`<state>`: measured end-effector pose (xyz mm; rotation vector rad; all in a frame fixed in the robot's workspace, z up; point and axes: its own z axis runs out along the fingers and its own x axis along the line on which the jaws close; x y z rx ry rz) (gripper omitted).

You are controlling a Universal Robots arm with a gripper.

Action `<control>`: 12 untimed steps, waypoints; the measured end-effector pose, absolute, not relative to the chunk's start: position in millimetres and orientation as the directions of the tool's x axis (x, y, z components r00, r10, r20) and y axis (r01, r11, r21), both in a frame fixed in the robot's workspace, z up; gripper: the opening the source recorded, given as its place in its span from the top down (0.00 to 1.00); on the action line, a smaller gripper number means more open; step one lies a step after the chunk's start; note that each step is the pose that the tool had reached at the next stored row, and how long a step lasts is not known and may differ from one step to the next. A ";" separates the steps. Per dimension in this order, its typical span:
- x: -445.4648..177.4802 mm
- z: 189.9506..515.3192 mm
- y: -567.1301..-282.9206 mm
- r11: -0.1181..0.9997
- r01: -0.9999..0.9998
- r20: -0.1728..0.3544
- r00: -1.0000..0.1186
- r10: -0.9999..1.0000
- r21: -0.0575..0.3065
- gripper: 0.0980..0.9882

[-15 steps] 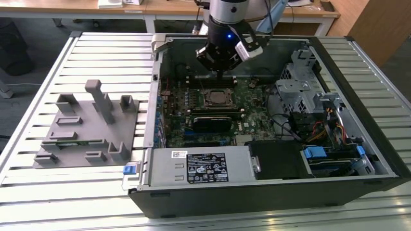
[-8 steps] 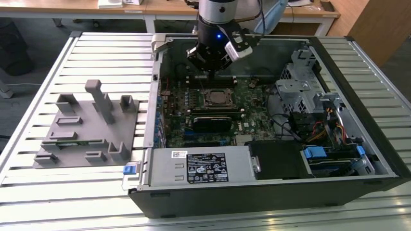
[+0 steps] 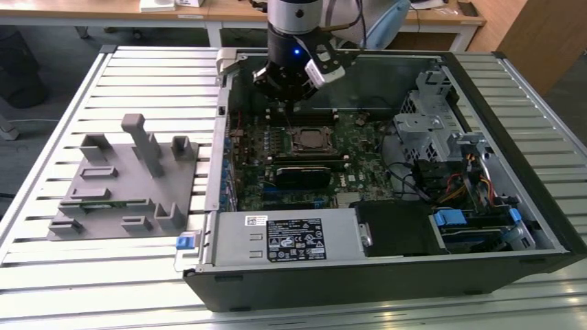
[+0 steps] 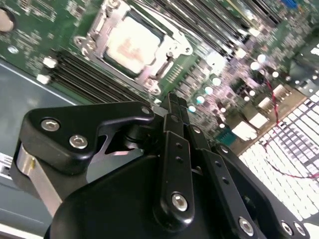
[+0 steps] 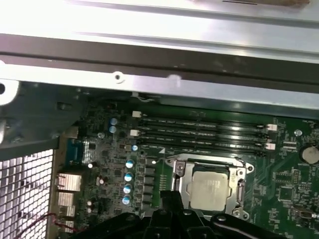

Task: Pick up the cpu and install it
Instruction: 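Install the first cpu locking lever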

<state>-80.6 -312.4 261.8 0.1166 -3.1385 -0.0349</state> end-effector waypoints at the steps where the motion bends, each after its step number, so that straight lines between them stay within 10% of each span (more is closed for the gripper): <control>1: -82.9 261.8 -312.4 0.997 -0.074 -0.001 -0.997 -0.074 0.022 0.99; 12: -101.6 260.0 -307.2 0.997 -0.074 -0.012 -0.997 -0.074 0.021 0.99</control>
